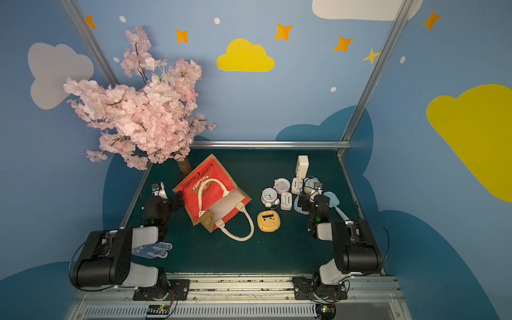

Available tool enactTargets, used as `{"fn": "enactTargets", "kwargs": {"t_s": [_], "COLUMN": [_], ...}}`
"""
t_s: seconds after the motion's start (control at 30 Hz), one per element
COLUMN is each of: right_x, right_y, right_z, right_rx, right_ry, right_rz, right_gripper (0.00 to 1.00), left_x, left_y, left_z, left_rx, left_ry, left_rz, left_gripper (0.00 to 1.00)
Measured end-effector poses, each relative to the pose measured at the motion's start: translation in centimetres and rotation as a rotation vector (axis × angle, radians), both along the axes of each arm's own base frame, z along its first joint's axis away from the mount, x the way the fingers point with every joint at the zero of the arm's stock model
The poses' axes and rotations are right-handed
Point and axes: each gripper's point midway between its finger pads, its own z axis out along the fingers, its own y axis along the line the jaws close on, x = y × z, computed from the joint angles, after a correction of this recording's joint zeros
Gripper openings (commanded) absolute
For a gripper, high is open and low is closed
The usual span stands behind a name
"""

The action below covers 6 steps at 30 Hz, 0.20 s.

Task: Take the alarm clock out of the canvas bag
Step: Reset both arms

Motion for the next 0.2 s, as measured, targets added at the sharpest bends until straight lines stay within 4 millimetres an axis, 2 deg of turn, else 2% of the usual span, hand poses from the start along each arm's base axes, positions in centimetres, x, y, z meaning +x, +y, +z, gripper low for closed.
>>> {"fn": "enactTargets", "kwargs": {"t_s": [0.13,0.2], "right_x": [0.0,0.0], "right_y": [0.0,0.1], "right_z": [-0.1,0.0], "right_rx": [0.000,0.000], "right_ry": [0.004,0.001], "right_rz": [0.000,0.002], "right_gripper": [0.99,0.99], "left_x": [1.1,1.8], "left_y": [-2.4,-2.8], "left_z": [-0.3,0.7], "left_rx": [0.044,0.061], "left_ry": [-0.011,-0.034], "left_rz": [-0.073,-0.086], "left_gripper": [0.99,0.99]}}
